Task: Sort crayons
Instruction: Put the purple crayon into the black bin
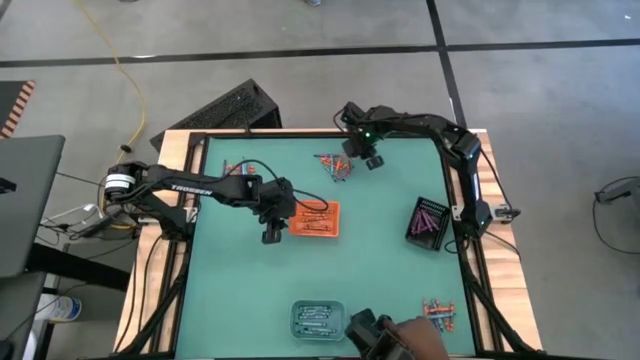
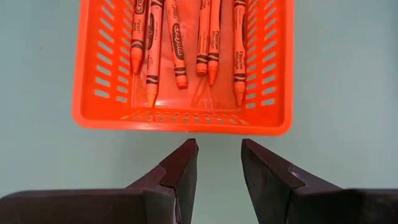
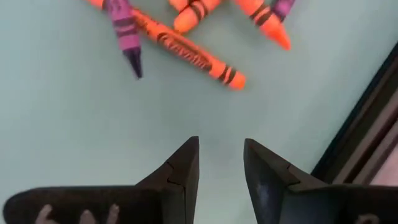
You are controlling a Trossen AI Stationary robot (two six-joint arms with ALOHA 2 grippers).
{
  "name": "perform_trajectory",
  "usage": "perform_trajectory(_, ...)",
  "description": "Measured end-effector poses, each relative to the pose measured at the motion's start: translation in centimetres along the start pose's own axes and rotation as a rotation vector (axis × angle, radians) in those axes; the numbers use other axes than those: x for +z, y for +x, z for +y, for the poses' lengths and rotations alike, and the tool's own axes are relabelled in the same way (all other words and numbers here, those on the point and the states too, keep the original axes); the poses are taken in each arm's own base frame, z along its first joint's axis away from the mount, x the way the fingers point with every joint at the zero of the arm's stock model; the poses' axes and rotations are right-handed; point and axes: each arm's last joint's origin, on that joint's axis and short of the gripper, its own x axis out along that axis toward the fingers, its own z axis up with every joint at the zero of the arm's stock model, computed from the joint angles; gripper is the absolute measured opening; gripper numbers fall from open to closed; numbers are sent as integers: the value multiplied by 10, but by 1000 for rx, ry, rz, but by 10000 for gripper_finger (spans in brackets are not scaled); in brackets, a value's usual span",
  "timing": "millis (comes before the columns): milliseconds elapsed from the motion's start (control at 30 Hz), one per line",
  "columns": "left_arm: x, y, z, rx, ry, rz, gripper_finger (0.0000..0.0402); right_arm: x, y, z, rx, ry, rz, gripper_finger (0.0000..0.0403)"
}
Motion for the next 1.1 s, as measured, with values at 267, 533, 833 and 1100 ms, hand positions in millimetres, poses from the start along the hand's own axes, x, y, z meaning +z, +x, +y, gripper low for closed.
perform_trajectory(267,0,0,0,0,4,4,114,23,-11,18,59,18,6,127)
perform_trajectory(533,0,0,0,2,8,5,114,54,-17,35,50,-45,-23,127)
perform_trajectory(833,0,0,0,5,17,5,114,71,-18,40,32,-47,-97,127)
perform_trajectory(1100,0,1,-4,3,32,6,114,69,-18,36,52,24,-168,127)
